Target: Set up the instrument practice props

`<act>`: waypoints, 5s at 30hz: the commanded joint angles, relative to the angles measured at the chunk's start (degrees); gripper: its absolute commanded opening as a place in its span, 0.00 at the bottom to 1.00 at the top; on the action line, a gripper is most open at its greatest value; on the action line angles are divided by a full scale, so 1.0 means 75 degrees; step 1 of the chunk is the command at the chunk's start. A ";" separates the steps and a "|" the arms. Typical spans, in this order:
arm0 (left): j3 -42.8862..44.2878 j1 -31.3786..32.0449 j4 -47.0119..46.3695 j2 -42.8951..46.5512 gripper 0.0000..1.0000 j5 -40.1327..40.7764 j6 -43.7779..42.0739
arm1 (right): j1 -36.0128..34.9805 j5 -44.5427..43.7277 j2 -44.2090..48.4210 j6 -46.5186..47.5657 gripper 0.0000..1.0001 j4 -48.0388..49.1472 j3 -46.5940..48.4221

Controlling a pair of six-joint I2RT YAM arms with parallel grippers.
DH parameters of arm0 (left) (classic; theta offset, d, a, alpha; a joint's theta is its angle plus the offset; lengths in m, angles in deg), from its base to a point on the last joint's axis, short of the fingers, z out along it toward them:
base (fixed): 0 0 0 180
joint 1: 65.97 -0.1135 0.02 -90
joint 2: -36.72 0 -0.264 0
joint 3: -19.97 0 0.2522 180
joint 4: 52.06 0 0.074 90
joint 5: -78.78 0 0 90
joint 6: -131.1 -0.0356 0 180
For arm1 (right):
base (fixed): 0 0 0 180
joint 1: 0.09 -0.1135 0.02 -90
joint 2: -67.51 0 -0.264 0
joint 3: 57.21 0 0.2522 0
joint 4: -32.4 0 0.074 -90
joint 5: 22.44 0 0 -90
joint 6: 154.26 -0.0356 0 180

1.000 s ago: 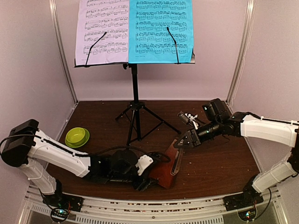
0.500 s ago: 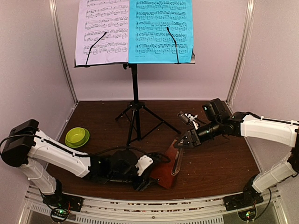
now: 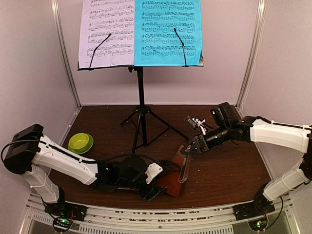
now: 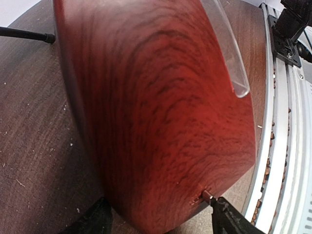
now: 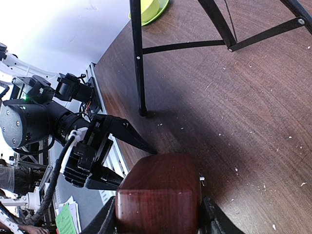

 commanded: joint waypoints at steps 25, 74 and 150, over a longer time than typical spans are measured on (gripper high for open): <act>0.0006 0.0057 -0.0044 0.0091 0.62 0.0139 0.0115 | -0.0055 0.0305 0.0210 -0.0260 0.00 0.0629 0.0277; 0.0079 0.0056 0.0829 0.2235 0.93 0.3543 0.0976 | -0.3509 -0.9065 -0.0032 -0.3640 0.39 -0.1070 0.1640; 0.3298 0.0092 0.2594 0.0027 0.92 0.3569 0.3106 | -0.1779 -0.3929 0.1165 -0.3096 0.30 0.4279 -0.3310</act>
